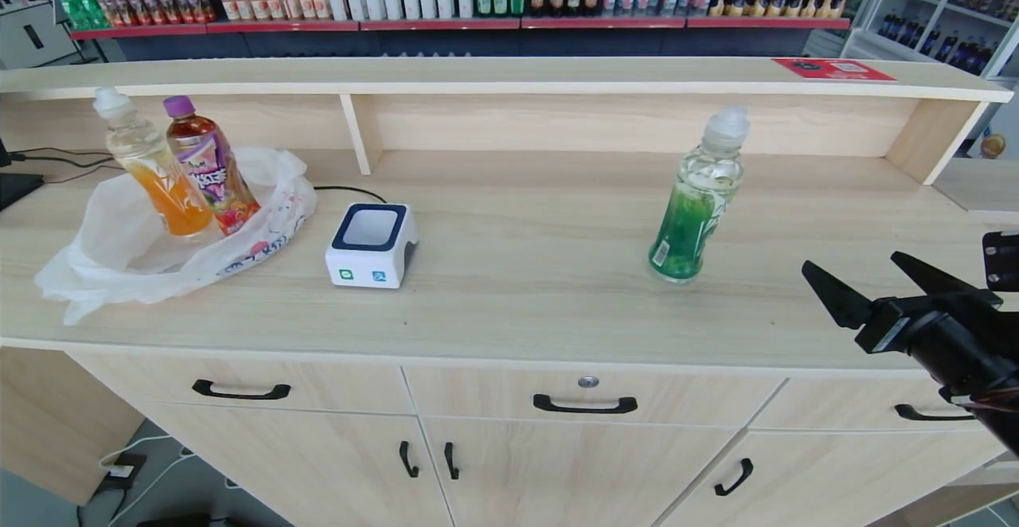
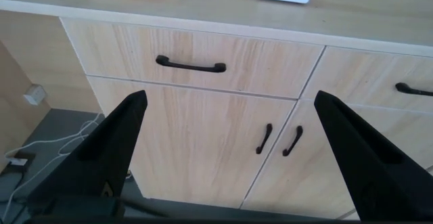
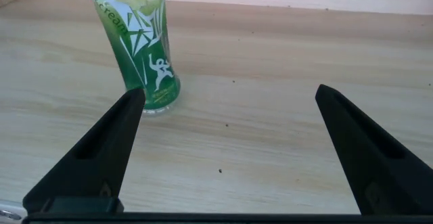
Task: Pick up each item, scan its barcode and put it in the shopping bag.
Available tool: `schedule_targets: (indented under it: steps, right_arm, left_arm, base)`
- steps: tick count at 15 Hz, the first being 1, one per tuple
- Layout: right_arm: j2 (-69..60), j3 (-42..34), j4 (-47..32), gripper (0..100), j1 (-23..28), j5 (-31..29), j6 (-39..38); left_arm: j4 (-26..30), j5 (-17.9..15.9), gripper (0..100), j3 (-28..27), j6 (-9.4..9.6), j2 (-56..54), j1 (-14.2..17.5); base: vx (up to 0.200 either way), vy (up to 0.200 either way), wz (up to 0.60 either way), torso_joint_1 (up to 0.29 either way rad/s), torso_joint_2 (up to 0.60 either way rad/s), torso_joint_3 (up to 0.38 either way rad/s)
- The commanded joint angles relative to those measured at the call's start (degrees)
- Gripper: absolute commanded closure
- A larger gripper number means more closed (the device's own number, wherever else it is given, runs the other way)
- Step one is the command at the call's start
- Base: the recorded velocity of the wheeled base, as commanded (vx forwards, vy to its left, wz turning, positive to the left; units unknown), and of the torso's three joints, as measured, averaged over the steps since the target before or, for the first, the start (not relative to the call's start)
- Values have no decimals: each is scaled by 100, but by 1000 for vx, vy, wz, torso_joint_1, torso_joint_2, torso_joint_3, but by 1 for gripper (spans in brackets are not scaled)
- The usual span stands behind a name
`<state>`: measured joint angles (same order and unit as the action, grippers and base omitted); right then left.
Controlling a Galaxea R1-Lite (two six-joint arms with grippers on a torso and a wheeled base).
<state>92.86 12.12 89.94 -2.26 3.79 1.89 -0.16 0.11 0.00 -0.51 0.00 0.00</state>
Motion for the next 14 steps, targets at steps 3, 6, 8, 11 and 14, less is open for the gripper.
schedule_targets:
  steps: [3, 6, 8, 11, 14]
  right_arm:
    - [84, -104, 6, 0, -372, -1, -4]
    - [110, -104, 6, 0, -407, -1, -4]
    - [145, -78, 6, 0, -636, -1, -13]
    - [338, 142, 6, 0, -1058, -10, -13]
    - [567, 326, 6, 0, -1154, -10, -13]
  left_arm:
    - [7, 7, 0, 0, -2, 0, 0]
    - [7, -2, 0, 0, 7, 0, 0]
    - [7, 7, 0, 0, -2, 0, 0]
    - [7, -2, 0, 0, -2, 0, 0]
    - [-2, -2, 0, 0, -2, 0, 0]
  base:
    - [0, 0, 0, 0, 0, 0]
    - [200, 0, 0, -6, 1, 2]
    - [100, 0, 0, -6, -4, 4]
    - [0, 0, 0, 0, 0, 0]
    - [0, 0, 0, 0, 0, 0]
